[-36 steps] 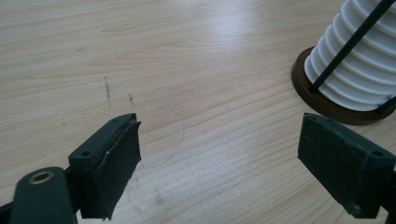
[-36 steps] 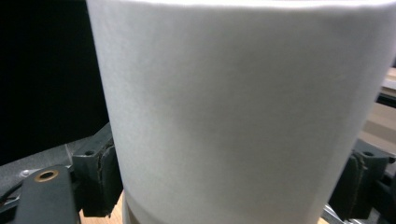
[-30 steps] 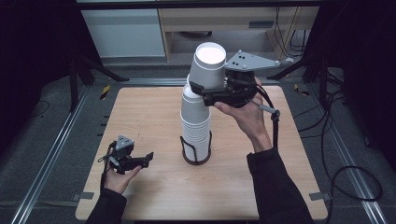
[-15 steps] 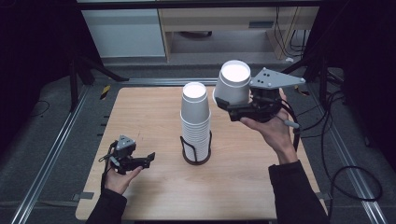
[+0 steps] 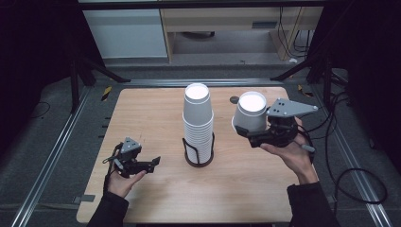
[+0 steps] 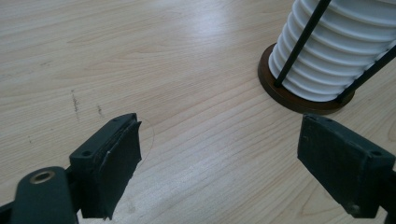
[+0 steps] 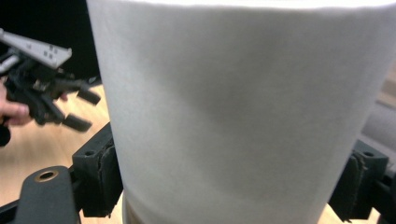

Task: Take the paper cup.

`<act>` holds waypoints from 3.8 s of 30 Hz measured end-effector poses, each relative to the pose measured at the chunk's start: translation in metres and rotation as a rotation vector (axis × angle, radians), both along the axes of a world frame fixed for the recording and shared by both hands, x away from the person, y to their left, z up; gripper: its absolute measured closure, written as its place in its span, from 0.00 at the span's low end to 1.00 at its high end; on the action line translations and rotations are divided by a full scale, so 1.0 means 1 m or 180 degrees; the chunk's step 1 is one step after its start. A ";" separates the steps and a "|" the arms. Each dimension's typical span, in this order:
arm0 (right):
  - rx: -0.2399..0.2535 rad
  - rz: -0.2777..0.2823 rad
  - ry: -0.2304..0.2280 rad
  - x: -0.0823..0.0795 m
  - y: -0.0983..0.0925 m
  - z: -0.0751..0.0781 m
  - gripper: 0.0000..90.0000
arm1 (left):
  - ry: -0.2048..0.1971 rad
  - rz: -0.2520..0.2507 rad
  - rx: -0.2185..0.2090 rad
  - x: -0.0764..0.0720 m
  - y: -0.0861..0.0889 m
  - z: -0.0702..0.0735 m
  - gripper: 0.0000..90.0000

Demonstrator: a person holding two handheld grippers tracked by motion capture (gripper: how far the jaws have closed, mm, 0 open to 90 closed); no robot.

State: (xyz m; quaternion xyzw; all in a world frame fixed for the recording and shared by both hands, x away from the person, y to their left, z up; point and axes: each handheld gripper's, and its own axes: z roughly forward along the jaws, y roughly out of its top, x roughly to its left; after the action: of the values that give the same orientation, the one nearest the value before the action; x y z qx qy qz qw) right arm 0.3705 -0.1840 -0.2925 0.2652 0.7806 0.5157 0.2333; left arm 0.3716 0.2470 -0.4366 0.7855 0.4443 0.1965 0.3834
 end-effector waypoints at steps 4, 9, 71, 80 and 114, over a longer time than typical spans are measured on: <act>-0.0041 0.0030 0.0121 -0.001 -0.004 -0.020 0.17 | -0.0006 -0.0052 0.0004 -0.001 -0.002 0.002 0.14; -0.0090 0.0088 0.0240 -0.001 -0.006 -0.037 0.17 | -0.0007 -0.0138 0.0019 -0.002 -0.005 0.004 0.14; -0.0826 0.1413 0.0663 -0.005 0.071 -0.118 0.17 | -0.0109 -0.1655 -0.0132 -0.028 -0.096 0.065 0.11; -0.0861 0.1496 0.0661 -0.007 0.078 -0.120 0.17 | -0.0084 -0.1772 -0.0133 -0.029 -0.110 0.068 0.10; -0.0898 0.1535 0.0677 -0.009 0.092 -0.123 0.17 | 0.0044 -0.1889 -0.0180 -0.026 -0.146 0.062 0.21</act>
State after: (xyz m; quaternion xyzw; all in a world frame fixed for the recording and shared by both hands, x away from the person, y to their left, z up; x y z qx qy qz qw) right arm 0.3617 -0.0924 -0.4150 0.0896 0.9051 0.4120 0.0554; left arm 0.3457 0.1011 -0.3748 0.8714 0.2030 0.0580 0.4428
